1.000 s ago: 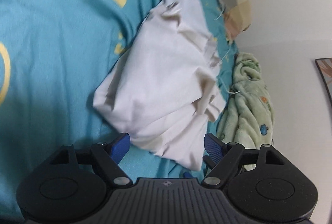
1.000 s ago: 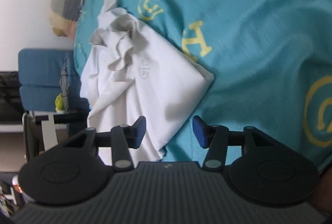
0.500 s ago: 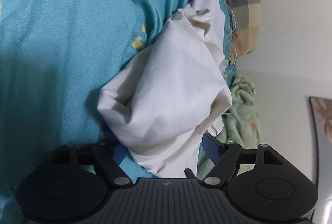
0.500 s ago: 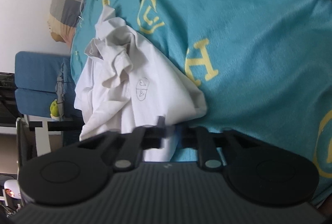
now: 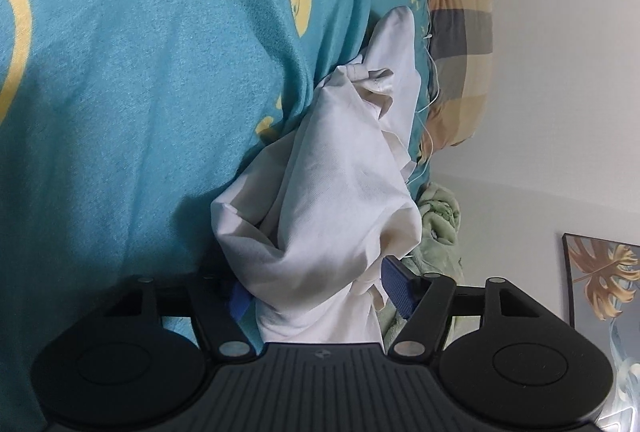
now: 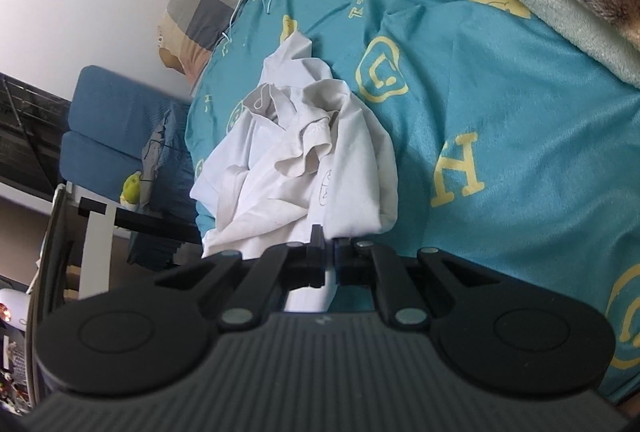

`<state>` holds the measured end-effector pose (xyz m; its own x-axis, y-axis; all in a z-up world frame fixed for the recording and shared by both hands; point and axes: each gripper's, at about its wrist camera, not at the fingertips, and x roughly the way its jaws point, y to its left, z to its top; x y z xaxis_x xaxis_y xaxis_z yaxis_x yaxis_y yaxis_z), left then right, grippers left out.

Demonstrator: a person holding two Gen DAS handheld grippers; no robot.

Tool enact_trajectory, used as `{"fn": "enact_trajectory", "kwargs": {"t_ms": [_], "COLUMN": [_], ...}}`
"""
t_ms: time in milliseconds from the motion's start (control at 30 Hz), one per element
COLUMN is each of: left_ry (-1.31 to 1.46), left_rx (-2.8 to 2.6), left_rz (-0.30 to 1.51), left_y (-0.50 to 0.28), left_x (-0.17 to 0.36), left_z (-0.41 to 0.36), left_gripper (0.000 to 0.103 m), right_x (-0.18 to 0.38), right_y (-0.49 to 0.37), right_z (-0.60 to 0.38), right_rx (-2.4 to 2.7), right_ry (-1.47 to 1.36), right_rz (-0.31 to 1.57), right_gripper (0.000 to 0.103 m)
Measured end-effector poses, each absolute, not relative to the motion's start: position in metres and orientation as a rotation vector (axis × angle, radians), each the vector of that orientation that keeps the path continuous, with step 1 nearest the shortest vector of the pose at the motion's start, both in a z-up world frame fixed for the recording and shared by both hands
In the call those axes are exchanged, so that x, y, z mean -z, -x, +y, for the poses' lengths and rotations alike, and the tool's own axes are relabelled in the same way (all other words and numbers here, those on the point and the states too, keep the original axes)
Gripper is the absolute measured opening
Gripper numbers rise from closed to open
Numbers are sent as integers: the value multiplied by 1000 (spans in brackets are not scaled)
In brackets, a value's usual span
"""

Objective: Fold clothes

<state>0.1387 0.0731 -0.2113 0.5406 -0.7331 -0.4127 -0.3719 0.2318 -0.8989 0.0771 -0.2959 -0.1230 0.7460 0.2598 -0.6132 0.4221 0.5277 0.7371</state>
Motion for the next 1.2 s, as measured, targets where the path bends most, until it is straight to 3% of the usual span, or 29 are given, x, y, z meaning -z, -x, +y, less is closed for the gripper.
{"fn": "enact_trajectory", "kwargs": {"t_ms": [267,733,967,1067,1100,1200], "left_ry": [1410,1325,1330,1329,1328,1311], "left_rx": [339,280,266,261,262,281], "left_rz": [973,1063,1090,1072,1058,1003], "left_y": [-145,-145,-145,-144,-141,-142], "left_x": [203,207,215,213,211,200], "left_z": [80,79,80,81,82,83], "left_gripper": [46,47,60,50,37,20], "right_x": [108,105,99,98,98,101], "right_y": [-75,-74,-70,-70,-70,-69], "right_z": [-287,-288,-290,-289,-290,-292], "right_rx": [85,64,48,51,56,71], "right_ry": [-968,-981,-1003,-997,-999,-1015], "right_rz": [714,707,648,639,643,647], "right_gripper": [7,7,7,7,7,7]}}
